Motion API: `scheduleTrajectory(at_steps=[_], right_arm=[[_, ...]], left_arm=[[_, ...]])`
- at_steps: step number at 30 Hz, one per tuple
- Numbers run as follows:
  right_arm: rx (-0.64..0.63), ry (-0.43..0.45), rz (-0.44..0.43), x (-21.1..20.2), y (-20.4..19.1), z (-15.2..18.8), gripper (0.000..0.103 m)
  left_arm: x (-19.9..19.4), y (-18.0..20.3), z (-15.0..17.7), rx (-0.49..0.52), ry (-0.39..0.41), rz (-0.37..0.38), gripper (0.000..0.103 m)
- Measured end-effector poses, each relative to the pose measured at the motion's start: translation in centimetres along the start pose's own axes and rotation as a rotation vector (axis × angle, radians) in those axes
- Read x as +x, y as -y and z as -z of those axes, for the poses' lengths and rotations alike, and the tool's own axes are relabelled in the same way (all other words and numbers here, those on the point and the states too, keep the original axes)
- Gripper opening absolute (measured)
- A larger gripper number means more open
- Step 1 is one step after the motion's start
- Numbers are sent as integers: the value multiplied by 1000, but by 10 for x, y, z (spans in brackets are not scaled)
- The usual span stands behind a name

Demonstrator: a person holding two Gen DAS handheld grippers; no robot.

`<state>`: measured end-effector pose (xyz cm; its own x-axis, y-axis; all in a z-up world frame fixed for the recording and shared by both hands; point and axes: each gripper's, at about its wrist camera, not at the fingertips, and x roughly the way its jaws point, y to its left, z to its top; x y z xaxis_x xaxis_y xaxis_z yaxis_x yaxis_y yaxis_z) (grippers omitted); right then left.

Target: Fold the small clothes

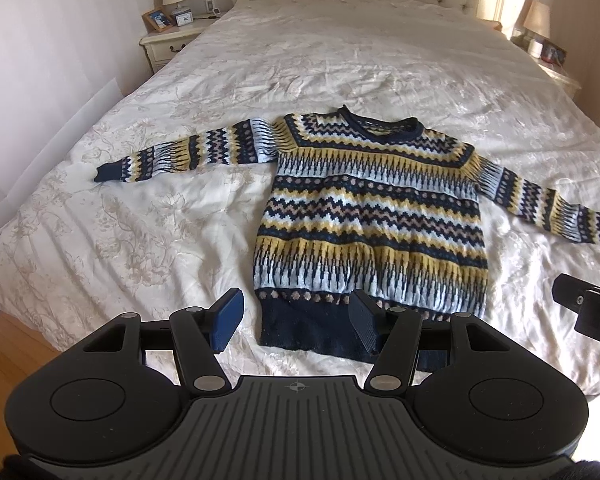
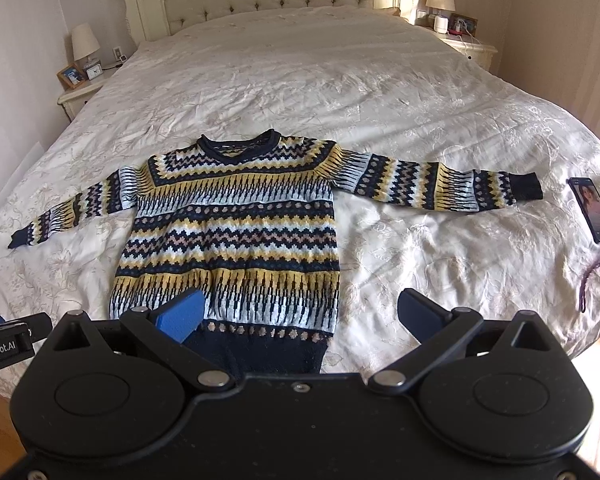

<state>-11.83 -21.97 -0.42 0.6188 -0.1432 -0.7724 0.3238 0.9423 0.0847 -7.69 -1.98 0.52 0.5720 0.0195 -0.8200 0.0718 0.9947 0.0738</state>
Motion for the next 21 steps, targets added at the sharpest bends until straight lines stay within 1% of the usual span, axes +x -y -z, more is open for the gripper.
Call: scheduleTrajectory(at_steps=[21], right_arm=[[-20,-9,-12,10,-11,-3,102]], left_arm=[[7,-6,-2,-9,-13,2,57]])
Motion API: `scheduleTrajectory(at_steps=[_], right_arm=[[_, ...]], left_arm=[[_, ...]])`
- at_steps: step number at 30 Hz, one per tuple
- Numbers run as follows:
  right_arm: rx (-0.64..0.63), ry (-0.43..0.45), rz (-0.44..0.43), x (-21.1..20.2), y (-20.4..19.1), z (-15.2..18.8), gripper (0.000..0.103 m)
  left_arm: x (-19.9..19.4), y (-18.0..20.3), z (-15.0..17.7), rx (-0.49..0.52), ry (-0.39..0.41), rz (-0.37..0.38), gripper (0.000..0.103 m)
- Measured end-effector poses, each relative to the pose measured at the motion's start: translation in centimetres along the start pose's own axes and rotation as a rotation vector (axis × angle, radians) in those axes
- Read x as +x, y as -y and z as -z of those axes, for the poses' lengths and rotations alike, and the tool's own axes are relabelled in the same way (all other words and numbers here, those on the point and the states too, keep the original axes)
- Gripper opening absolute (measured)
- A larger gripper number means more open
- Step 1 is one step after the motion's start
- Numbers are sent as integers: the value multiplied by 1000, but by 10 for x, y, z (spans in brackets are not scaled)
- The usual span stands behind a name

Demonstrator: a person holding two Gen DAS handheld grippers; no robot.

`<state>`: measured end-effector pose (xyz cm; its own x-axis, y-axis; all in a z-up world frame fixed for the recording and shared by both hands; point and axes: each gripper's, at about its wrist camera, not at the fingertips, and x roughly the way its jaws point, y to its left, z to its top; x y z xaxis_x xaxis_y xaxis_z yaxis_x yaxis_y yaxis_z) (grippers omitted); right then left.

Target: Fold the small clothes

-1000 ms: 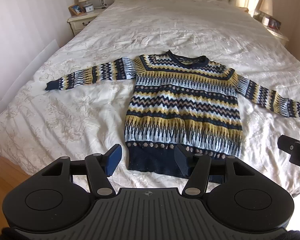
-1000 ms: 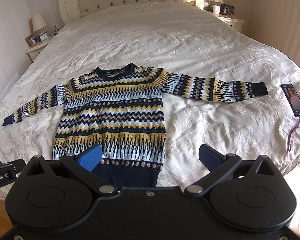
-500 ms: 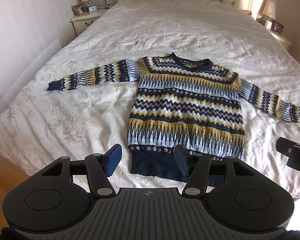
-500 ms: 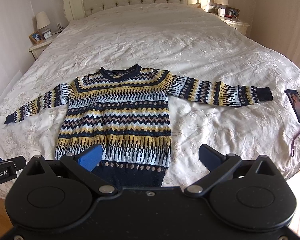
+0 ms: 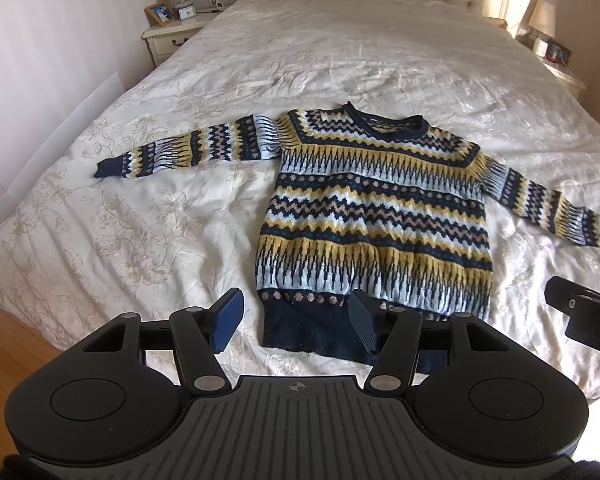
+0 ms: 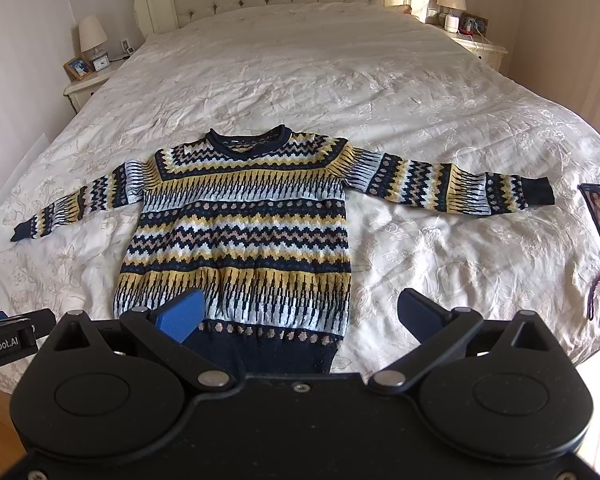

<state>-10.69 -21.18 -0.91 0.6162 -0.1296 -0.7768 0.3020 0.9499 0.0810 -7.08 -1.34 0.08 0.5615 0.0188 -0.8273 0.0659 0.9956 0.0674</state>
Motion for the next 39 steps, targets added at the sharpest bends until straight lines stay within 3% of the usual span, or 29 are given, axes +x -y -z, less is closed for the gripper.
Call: scheduleTrajectory(at_steps=[13,21,27,39], right_arm=[[-5,-12,-4,6,0,0,102],[-5,-78,-6,28,-2,-2,102],[-1,-133,11,57,-9,-17,102],[17,-223,85,146,-29,-78,102]], left_arm=[[7,11,-1,11,-31,-10,57],[25,9,-11,20,-96,-16,57],[57,7,-34,28,-153,-10,57],[159,17,-120,97,-237,42,57]])
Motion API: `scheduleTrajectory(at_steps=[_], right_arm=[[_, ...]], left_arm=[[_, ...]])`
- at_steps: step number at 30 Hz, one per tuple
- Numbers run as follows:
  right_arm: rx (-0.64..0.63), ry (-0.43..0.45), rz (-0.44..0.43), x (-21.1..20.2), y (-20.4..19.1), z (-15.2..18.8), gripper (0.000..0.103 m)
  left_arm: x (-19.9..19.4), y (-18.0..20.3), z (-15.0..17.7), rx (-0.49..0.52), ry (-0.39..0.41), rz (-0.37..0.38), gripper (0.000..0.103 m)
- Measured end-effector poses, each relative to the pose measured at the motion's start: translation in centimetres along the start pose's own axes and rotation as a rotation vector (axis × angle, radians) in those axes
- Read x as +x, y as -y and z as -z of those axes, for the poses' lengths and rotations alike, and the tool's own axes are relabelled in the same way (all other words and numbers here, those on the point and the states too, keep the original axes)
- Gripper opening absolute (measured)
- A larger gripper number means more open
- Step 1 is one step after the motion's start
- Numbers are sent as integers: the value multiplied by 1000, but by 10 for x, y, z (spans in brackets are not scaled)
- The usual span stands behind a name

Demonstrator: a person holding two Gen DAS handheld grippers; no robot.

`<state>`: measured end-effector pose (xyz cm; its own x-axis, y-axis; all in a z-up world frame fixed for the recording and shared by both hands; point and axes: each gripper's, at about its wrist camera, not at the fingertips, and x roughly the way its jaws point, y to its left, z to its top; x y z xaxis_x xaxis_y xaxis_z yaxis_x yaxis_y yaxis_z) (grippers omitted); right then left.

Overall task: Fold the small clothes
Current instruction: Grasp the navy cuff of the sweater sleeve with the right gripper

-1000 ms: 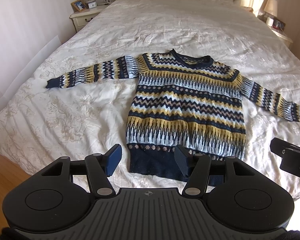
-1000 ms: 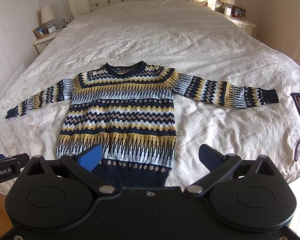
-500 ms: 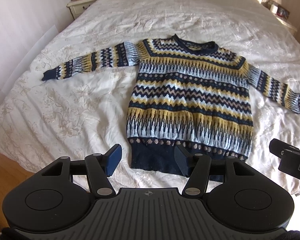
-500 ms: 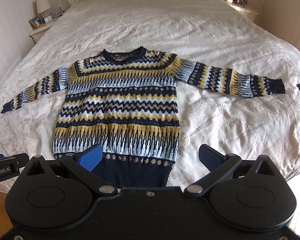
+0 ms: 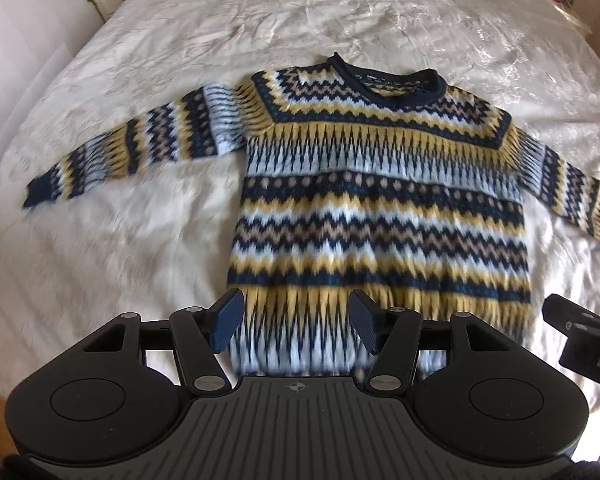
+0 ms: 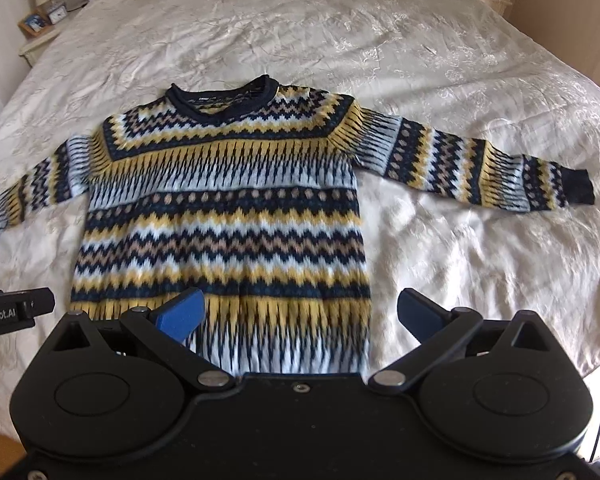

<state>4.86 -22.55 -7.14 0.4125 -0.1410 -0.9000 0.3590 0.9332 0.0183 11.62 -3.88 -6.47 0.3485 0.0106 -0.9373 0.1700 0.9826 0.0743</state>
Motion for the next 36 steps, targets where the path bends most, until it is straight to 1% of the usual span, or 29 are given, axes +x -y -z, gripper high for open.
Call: scheduleTrajectory(at_steps=[4,9,13,14,15,17,18,20,22,24,26,27,29,30,31,32,35,36], right_arm=[[-1,-21,32,20,-10,-25,102],[3,-40,63,39,-23,-53,102],[16,-62,63,53,-30,-70,102],[20,-67,58,57,-31,-73,101],[26,-72,50,60,-31,-75,99],[49,-79,29,64,-28,-80,89],[65,-84,22,66,-25,-82,87],[99,-96,9,70,-15,-84,85],[134,-91,19,72,-1,-84,84],[166,-80,44,74,17,-82,81],[206,-83,52,78,39,-79,74],[232,-84,40,81,53,-77,71],[290,-72,-8,86,82,-73,59],[323,-54,-34,88,99,-71,57],[351,-35,-52,90,114,-69,57],[372,-15,-50,92,131,-67,57],[399,45,-2,97,179,-61,58],[413,53,17,100,196,-60,58]], left_arm=[[25,-1,-33,20,-27,15,57],[51,-2,-65,48,-49,38,57],[70,-3,-85,60,-70,63,56],[74,-3,-90,66,-73,67,55],[77,-2,-93,71,-76,70,52],[83,-1,-99,74,-82,79,47],[86,-1,-102,72,-85,92,44],[88,1,-106,64,-93,127,42],[88,5,-107,66,-78,147,40],[85,13,-106,89,-39,142,38],[81,23,-105,110,6,117,38],[79,27,-104,117,21,110,38],[75,37,-103,124,47,100,38],[73,41,-102,126,64,96,38],[70,46,-101,130,80,88,38],[67,52,-99,138,105,76,38],[57,74,-92,160,174,48,38],[53,81,-90,153,193,51,38]])
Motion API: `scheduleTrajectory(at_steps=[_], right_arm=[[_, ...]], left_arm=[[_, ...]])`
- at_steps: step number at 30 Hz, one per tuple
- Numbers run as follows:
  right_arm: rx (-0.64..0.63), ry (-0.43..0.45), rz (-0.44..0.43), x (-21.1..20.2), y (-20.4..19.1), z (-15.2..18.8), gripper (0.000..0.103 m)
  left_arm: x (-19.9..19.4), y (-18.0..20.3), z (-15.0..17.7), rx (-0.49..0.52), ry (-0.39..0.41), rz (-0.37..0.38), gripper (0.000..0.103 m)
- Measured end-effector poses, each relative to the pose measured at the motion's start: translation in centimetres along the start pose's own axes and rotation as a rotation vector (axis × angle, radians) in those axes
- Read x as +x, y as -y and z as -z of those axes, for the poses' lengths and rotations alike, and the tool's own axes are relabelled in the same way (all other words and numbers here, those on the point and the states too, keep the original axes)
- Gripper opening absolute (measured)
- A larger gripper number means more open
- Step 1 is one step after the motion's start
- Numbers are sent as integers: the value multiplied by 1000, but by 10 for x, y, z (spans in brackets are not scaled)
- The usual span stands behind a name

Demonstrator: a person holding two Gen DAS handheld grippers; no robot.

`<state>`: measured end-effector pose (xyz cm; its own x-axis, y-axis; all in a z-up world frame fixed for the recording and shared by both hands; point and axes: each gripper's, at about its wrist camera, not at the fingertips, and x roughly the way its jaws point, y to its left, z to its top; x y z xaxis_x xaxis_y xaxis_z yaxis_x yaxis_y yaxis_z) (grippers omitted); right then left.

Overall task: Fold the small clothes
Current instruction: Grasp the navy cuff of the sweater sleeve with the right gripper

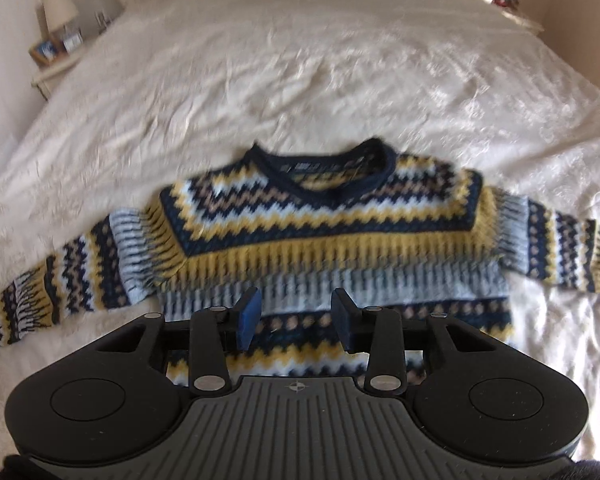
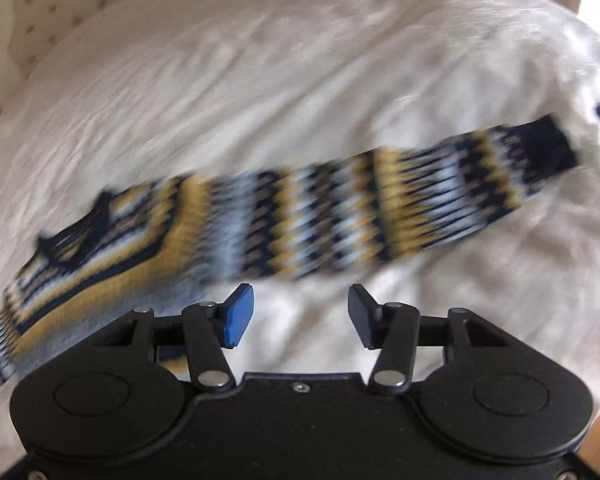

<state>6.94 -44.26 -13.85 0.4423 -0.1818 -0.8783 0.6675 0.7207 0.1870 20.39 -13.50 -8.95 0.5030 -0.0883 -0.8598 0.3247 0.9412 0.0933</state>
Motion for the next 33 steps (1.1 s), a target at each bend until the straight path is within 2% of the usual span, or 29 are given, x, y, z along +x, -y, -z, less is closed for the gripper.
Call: scheduleTrajectory(at_steps=[4,7,11,15,18,27,30,31,32,33], right_arm=[[28,63,32,9,65,-26,58],[14,94,56,16,106,-46,59],[41,102,76,28,154,-67,60],[55,110,117,38,190,-81,61],[66,103,125,47,209,-90,62],[54,62,38,78,233,-105,60],[66,49,9,82,237,-106,46],[80,43,-11,82,238,-106,36],[95,37,-40,83,239,-106,21],[110,29,-71,84,241,-106,20]], left_arm=[[-10,28,-1,-67,32,59,38],[-16,53,-2,-101,39,64,38],[-21,93,-6,-43,26,60,38],[-26,117,-6,-8,28,53,38],[-29,126,-8,-12,31,35,38],[-36,132,-12,-31,22,-22,38],[-36,132,-10,-34,8,-30,38],[-36,131,-9,-35,4,-33,38],[-37,130,-8,-35,0,-36,38],[-37,130,-8,-36,-2,-39,38]])
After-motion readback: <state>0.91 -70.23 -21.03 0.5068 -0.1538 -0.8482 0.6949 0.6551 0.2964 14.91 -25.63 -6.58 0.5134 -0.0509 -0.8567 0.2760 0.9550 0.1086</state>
